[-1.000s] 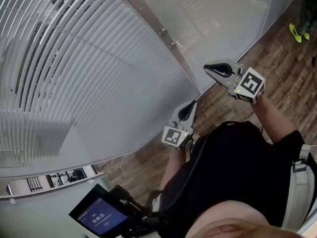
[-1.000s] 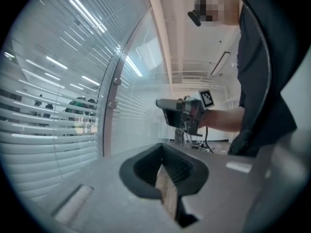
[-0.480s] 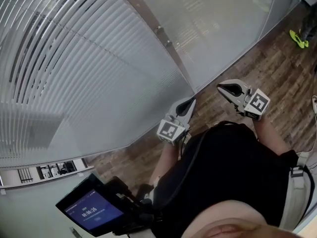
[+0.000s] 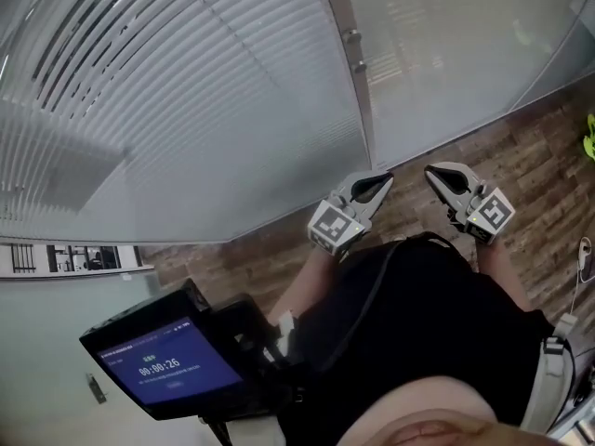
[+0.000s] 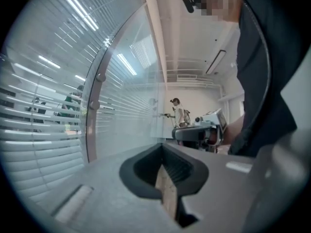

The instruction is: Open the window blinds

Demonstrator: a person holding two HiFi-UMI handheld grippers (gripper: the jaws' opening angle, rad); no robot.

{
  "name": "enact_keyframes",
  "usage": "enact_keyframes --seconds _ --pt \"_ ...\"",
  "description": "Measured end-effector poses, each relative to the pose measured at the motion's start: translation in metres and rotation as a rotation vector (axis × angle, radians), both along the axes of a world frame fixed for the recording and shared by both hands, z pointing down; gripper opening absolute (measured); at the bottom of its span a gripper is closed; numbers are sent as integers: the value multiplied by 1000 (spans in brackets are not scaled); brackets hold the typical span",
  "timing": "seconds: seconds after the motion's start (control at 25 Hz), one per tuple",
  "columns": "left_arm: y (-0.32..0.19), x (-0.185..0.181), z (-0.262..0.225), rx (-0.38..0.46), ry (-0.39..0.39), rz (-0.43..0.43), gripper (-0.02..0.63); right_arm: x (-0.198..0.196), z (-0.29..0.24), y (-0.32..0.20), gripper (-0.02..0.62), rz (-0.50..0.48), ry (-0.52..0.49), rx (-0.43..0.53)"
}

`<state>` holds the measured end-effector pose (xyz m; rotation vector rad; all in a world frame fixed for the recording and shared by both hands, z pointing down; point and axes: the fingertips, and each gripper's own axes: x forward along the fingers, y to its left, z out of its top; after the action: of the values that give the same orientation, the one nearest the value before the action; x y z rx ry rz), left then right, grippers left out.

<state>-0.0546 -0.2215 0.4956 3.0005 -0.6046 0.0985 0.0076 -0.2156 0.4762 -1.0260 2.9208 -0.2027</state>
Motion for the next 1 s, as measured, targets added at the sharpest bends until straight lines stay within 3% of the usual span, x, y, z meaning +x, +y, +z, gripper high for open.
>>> enact_keyframes --seconds 0.28,0.4,0.76,1.0 --pt "1 -4 -4 -1 21 -20 3 -6 5 1 6 -18 55 16" --pt "-8 0 -7 18 23 -27 3 2 0 -9 6 -15 58 31" --pt "5 13 -2 -35 -8 -13 3 12 6 6 5 -14 50 36" --pt "10 -2 3 -30 8 -15 3 1 6 14 6 5 51 23"
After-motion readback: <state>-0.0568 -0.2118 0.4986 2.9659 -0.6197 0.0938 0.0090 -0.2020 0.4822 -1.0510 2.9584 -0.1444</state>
